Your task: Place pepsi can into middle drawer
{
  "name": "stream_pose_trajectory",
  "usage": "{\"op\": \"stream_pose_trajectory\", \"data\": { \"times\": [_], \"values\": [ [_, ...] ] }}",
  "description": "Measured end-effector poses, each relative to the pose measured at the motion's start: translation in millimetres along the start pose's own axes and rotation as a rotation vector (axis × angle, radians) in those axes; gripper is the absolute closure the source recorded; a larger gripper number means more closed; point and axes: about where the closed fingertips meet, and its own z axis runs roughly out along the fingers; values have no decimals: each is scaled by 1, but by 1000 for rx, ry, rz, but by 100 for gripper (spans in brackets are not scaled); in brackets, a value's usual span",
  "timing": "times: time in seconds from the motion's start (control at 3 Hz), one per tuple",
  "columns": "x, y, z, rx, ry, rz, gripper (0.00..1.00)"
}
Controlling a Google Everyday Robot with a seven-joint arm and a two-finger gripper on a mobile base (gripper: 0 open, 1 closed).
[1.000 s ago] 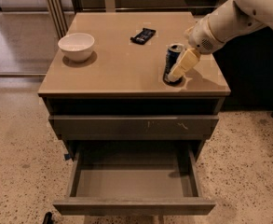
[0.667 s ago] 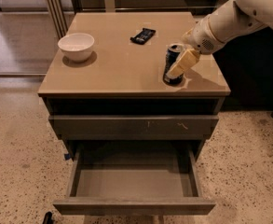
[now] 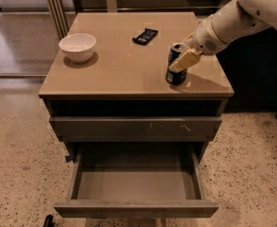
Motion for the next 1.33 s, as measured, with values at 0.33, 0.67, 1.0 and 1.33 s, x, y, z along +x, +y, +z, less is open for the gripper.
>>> {"op": "stream_pose_trajectory", "data": {
  "times": [0.33,0.67,1.0,1.33],
  "values": [
    [0,0,0,0,0,0,88],
    [-9,22,-16,-18,-32,-25,100],
    [-15,63,-45,-57,-65,-44,100],
    [-7,123,-77,-120,-52,-24,100]
  ]
}}
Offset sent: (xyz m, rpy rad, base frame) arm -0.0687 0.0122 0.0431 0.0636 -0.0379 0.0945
